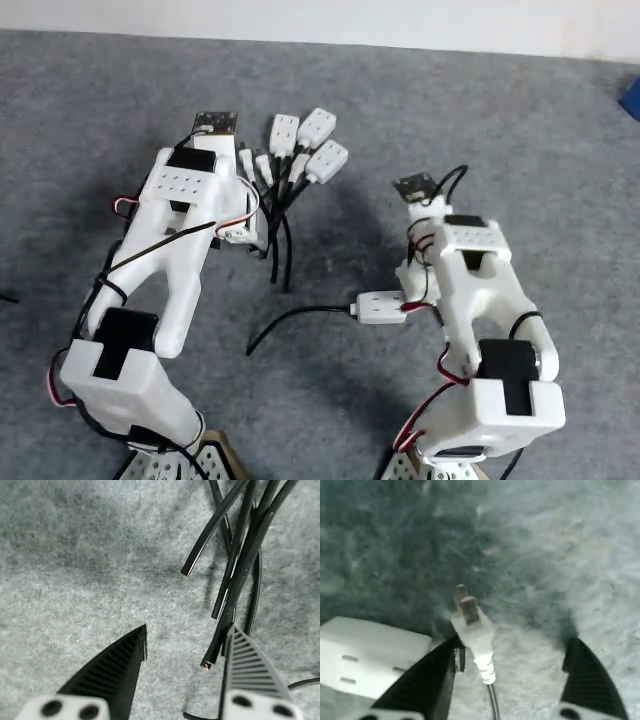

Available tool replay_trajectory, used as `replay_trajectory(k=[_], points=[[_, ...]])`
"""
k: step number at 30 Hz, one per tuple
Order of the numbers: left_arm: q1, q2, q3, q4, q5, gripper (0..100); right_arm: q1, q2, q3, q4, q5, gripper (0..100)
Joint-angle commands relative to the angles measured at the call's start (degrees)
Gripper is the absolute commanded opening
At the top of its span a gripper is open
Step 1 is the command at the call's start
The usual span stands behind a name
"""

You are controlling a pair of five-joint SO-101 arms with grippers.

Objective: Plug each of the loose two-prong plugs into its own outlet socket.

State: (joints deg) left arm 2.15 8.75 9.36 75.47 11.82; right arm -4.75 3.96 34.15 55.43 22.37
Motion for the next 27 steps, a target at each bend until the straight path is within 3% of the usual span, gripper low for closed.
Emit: replay_trajectory(k=[1, 6, 12, 27], points=[[0.7, -2.5, -0.2, -0.6, 0.4, 25, -2.2, -0.4, 1.1, -1.5, -2.3, 28.3], [0.7, -2.5, -0.2, -0.6, 0.4, 25, -2.3, -0.4, 1.2, -1.5, -1.2, 28.1], [0.7, -2.4, -0.2, -0.6, 0.4, 25, -6.6, -0.5, 1.0, -1.3, 10.4, 28.1], [0.7, -2.3, -0.3, -0.7, 0.4, 25, -10.8, -1.0, 1.0, 4.4, 10.4, 28.1]])
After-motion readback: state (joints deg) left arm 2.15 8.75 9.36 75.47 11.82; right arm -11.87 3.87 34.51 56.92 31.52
